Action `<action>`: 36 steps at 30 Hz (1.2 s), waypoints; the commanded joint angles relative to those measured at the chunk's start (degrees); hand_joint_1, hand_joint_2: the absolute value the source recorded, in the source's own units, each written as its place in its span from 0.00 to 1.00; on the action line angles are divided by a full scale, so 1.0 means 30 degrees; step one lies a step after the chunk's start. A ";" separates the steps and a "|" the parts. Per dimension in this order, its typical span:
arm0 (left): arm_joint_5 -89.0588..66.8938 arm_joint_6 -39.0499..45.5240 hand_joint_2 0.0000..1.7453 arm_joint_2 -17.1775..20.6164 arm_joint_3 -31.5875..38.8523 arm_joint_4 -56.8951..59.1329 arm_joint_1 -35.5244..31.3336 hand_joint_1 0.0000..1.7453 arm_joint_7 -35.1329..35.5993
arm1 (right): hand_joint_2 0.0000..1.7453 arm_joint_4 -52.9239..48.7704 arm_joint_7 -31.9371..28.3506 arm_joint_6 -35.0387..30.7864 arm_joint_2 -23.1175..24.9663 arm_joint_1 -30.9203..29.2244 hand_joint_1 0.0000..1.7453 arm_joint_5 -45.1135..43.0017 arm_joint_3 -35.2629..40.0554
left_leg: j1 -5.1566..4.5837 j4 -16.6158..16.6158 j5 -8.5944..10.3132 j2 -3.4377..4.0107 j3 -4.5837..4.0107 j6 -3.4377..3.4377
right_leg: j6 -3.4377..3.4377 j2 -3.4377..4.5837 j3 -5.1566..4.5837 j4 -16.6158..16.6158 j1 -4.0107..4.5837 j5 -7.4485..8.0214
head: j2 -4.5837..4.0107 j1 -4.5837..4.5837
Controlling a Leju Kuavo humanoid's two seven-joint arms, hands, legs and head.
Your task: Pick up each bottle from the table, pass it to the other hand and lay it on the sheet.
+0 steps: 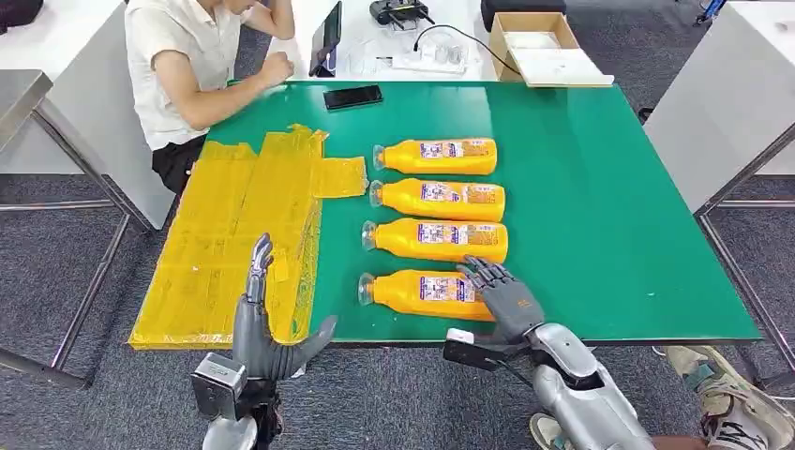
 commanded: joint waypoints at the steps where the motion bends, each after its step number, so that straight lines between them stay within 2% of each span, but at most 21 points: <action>1: 0.0016 -0.0012 1.00 0.0345 -0.0314 0.1009 -0.0680 0.00 0.0090 | 1.00 0.2682 -0.0034 0.0412 0.0740 -0.1571 0.00 0.0147 0.1503 | 0.0017 -0.0017 -0.0038 0.0085 0.0111 -0.0041 | -0.0049 0.0049 0.0093 -0.0023 0.0025 -0.0016 | 0.0000 0.0007; 7: 0.0064 0.0030 1.00 0.0501 -0.0480 0.0924 -0.0774 0.00 0.0111 | 1.00 0.4632 0.0507 0.1564 -0.0060 -0.2596 0.00 -0.0324 0.2627 | 0.0018 -0.0018 -0.0029 0.0085 0.0114 -0.0039 | -0.0046 0.0029 0.0091 -0.0022 0.0024 -0.0013 | -0.0007 0.0000; 9: 0.0124 -0.0005 1.00 0.0562 -0.0503 0.0980 -0.0817 0.00 0.0115 | 1.00 0.4917 0.0361 0.2739 -0.0771 -0.2845 0.03 -0.0603 0.3370 | 0.0016 -0.0021 -0.0018 0.0048 0.0112 -0.0032 | -0.0038 -0.0003 0.0100 -0.0031 0.0022 -0.0012 | 0.0000 0.0001; 10: 0.0162 -0.0034 1.00 0.0640 -0.0550 0.0992 -0.0855 0.00 0.0093 | 1.00 0.4908 0.0151 0.3562 -0.1272 -0.2927 0.89 -0.1237 0.3721 | 0.0023 -0.0025 -0.0026 0.0050 0.0143 -0.0039 | -0.0046 -0.0008 0.0135 -0.0043 0.0032 -0.0018 | -0.0001 0.0007; 11: 0.0211 -0.0058 1.00 0.0675 -0.0573 0.0981 -0.0857 0.00 0.0078 | 1.00 0.4778 0.0057 0.3845 -0.1656 -0.2911 1.00 -0.1586 0.3943 | 0.0013 -0.0023 -0.0016 0.0038 0.0135 -0.0027 | -0.0033 -0.0011 0.0121 -0.0035 0.0020 -0.0012 | 0.0000 0.0007; 16: 0.0252 -0.0007 1.00 0.0794 -0.0607 0.0816 -0.0751 0.00 0.0060 | 1.00 0.3916 -0.0042 0.4053 -0.2518 -0.2096 1.00 -0.2951 0.4267 | 0.0020 -0.0028 -0.0009 -0.0003 0.0219 -0.0031 | -0.0044 -0.0059 0.0223 -0.0062 0.0031 -0.0015 | -0.0007 0.0007; 31: 0.0251 0.0037 1.00 0.0817 -0.0627 0.0778 -0.0718 0.00 0.0060 | 1.00 0.3706 0.0047 0.3923 -0.2496 -0.1718 1.00 -0.3287 0.4289 | 0.0018 -0.0040 0.0001 -0.0044 0.0329 -0.0031 | -0.0048 -0.0067 0.0332 -0.0086 0.0035 -0.0009 | -0.0007 0.0007; 36: 0.0247 0.0095 1.00 0.0870 -0.0641 0.0627 -0.0627 0.00 0.0060 | 1.00 0.3608 0.0010 0.3719 -0.2451 -0.0965 1.00 -0.3744 0.3923 | 0.0025 -0.0045 0.0001 -0.0064 0.0343 -0.0037 | -0.0052 -0.0089 0.0355 -0.0091 0.0041 -0.0017 | -0.0007 0.0007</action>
